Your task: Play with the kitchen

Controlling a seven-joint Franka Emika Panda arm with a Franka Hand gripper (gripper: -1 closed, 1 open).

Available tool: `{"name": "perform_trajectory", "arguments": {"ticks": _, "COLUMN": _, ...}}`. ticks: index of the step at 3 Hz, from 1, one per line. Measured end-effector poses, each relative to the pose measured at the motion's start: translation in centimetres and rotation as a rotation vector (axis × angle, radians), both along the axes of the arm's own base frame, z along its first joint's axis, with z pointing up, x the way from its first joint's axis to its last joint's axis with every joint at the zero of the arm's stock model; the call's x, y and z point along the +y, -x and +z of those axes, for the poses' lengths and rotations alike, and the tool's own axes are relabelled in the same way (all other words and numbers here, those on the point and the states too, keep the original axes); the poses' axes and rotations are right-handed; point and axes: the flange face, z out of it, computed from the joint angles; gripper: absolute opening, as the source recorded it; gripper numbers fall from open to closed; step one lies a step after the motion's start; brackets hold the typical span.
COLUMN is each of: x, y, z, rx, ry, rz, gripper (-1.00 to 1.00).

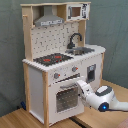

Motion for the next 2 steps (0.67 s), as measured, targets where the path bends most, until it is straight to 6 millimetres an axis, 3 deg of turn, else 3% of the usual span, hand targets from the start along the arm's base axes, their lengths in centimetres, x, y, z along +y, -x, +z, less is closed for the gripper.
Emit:
{"name": "perform_trajectory", "arguments": {"ticks": 1, "x": 0.1, "y": -2.7, "z": 0.1, "rx": 0.006, "ry": -0.031, "rz": -0.023, "gripper": 1.00}}
{"name": "perform_trajectory", "arguments": {"ticks": 2, "x": 0.6, "y": -0.4, "z": 0.3, "rx": -0.006, "ry": -0.097, "rz": -0.026, "gripper": 1.00}}
